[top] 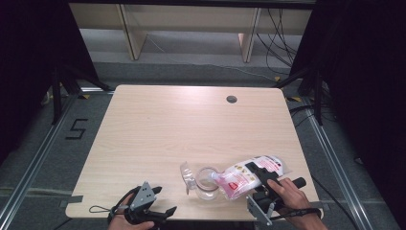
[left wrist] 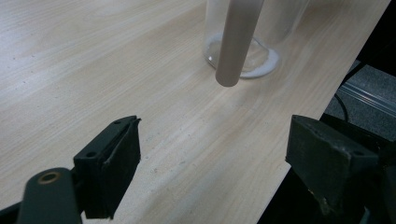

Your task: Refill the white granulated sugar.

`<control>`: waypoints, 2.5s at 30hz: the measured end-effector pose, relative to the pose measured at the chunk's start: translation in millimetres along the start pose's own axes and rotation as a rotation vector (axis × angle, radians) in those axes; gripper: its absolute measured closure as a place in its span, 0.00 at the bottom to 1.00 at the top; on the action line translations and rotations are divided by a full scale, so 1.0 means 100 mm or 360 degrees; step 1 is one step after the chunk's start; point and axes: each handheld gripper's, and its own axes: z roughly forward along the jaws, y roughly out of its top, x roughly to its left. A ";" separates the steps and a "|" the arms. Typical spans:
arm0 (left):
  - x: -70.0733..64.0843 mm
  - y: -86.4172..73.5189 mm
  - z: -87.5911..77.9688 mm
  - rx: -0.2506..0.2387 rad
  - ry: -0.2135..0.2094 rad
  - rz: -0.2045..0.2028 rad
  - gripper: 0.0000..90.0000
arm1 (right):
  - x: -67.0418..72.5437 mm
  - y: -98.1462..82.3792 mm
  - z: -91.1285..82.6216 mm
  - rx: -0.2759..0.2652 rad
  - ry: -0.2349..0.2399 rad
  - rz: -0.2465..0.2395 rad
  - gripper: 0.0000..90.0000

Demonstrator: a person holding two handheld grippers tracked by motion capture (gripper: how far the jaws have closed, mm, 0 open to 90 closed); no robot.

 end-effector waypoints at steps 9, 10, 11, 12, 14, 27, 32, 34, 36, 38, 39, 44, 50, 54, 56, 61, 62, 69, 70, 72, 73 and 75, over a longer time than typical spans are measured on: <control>0.01 0.00 0.00 -0.0002 0.0005 0.0022 0.19 | 0.01 0.03 0.01 0.0004 -0.0003 -0.0040 0.56; 0.01 0.00 0.00 -0.0004 0.0004 0.0023 0.19 | 0.00 0.04 0.01 0.0001 -0.0009 -0.0049 0.56; 0.01 0.00 0.00 -0.0004 0.0004 0.0023 0.19 | 0.00 0.04 0.01 0.0001 -0.0009 -0.0049 0.56; 0.01 0.00 0.00 -0.0002 0.0005 0.0022 0.19 | 0.02 0.04 0.01 0.0009 -0.0011 -0.0040 0.56; 0.00 0.00 -0.01 0.0009 0.0002 0.0020 0.19 | -0.01 0.06 0.00 0.0007 -0.0029 -0.0097 0.56; 0.01 0.01 -0.01 0.0003 0.0003 0.0022 0.19 | -0.04 0.10 0.01 0.0014 -0.0034 -0.0166 0.56; 0.02 0.01 -0.02 0.0030 0.0002 0.0036 0.19 | -0.03 0.11 0.02 0.0028 -0.0042 -0.0172 0.56; 0.02 0.01 -0.02 0.0029 0.0002 0.0037 0.19 | -0.03 0.11 0.02 0.0021 -0.0034 -0.0155 0.56; 0.02 0.01 -0.02 0.0011 0.0005 0.0018 0.19 | -0.06 0.12 0.02 0.0014 -0.0049 -0.0196 0.56; 0.02 0.01 -0.02 0.0025 0.0006 0.0035 0.19 | -0.05 0.12 0.02 0.0033 -0.0040 -0.0175 0.56; 0.02 0.01 -0.02 0.0028 0.0003 0.0035 0.19 | -0.06 0.12 0.02 0.0032 -0.0039 -0.0178 0.56; 0.02 0.01 -0.03 0.0028 0.0004 0.0037 0.19 | -0.06 0.12 0.01 0.0030 -0.0041 -0.0177 0.56; 0.02 0.01 -0.03 0.0030 0.0005 0.0038 0.19 | -0.08 0.11 0.02 0.0011 -0.0057 -0.0212 0.57; 0.01 0.01 -0.02 0.0011 0.0011 0.0016 0.19 | -0.06 0.11 0.01 0.0031 -0.0045 -0.0185 0.57; 0.01 0.01 -0.02 0.0012 0.0010 0.0017 0.19 | -0.08 0.11 0.01 0.0018 -0.0056 -0.0218 0.57; 0.02 0.01 -0.02 0.0010 0.0005 0.0013 0.19 | -0.09 0.11 0.01 0.0013 -0.0060 -0.0233 0.57; 0.02 0.01 -0.02 0.0011 0.0006 0.0014 0.19 | -0.09 0.11 0.01 0.0013 -0.0061 -0.0232 0.57; 0.02 0.01 -0.02 0.0027 0.0005 0.0035 0.19 | -0.09 0.11 0.00 0.0022 -0.0056 -0.0251 0.57; 0.02 0.01 -0.02 0.0027 0.0005 0.0035 0.19 | -0.09 0.11 0.00 0.0022 -0.0056 -0.0251 0.57; 0.01 0.01 -0.01 0.0007 0.0006 0.0012 0.19 | -0.08 0.12 0.00 0.0032 -0.0051 -0.0253 0.57; 0.02 0.00 -0.01 0.0009 0.0006 0.0012 0.19 | -0.07 0.12 0.00 0.0048 -0.0044 -0.0232 0.57; 0.02 0.00 -0.01 0.0007 0.0006 0.0012 0.19 | -0.08 0.12 0.00 0.0048 -0.0045 -0.0236 0.57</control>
